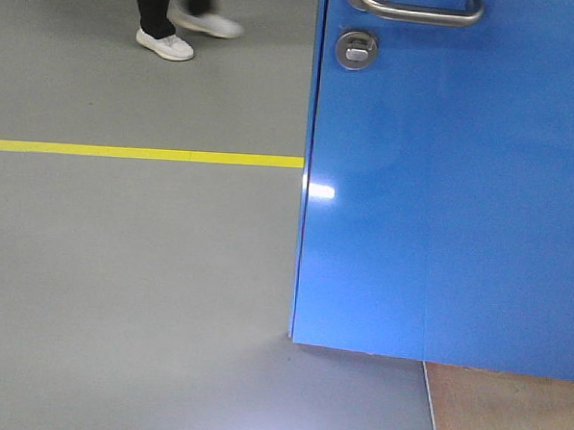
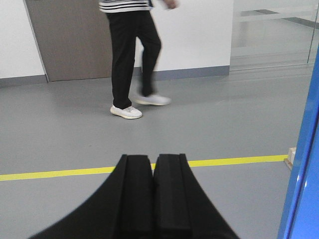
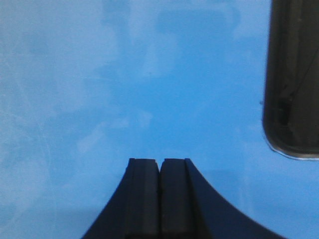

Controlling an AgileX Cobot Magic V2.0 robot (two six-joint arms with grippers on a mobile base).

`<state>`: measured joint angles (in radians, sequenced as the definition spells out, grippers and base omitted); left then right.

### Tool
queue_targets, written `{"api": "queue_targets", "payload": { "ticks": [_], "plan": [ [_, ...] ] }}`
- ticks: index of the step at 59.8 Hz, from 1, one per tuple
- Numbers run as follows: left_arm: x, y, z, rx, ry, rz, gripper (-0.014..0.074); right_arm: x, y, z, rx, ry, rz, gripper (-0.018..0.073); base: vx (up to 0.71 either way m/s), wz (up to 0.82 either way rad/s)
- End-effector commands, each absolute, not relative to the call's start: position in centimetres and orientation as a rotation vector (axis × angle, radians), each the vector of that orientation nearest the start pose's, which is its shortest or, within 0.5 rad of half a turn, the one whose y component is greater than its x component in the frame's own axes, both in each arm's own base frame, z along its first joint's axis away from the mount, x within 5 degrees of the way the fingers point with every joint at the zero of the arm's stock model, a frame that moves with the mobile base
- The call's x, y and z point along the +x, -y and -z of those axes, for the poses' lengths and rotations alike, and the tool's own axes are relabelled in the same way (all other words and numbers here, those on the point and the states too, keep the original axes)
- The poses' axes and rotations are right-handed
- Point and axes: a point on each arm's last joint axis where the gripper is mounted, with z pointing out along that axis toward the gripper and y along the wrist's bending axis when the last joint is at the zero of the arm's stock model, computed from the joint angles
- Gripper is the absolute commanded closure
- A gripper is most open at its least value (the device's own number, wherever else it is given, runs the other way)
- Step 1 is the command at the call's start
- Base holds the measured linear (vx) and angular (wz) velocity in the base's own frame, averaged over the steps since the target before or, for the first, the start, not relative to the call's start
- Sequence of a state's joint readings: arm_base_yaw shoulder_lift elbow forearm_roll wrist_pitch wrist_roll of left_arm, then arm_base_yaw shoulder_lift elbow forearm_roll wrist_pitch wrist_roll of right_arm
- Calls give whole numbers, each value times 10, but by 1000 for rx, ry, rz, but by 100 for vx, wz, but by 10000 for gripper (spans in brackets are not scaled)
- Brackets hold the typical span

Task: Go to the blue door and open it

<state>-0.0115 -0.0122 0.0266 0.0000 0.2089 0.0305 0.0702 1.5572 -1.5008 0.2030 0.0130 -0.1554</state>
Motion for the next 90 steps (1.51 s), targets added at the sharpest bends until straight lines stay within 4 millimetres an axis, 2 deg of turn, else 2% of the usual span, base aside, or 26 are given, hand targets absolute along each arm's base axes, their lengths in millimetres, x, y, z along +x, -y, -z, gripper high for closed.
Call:
{"api": "queue_targets", "payload": {
  "ticks": [1, 55, 63, 70, 76, 85, 90],
  "plan": [
    [56, 1, -192, 37, -1614, -6, 526, 359, -23, -471, -8, -1398, -77, 567, 4, -1],
    [56, 1, -192, 37, -1614, -6, 526, 360, -23, -470, -22, -1400, -63, 567, 0, 0],
    [56, 1, -192, 37, -1614, -6, 526, 354, -23, -476, -80, -1380, -1, 567, 0, 0],
    [56, 1, -192, 37, -1614, -6, 526, 339, -22, -488, -131, -1373, 50, 567, 0, 0],
    [56, 1, -192, 37, -1614, -6, 526, 320, -21, -489, -135, -1413, 46, 567, 0, 0],
    [56, 1, -192, 37, -1614, -6, 526, 285, -19, -466, -135, -1435, 47, 567, 0, 0],
    [56, 1, -192, 37, -1614, -6, 526, 255, -17, -440, -140, -1453, 53, 567, 0, 0]
  ]
}}
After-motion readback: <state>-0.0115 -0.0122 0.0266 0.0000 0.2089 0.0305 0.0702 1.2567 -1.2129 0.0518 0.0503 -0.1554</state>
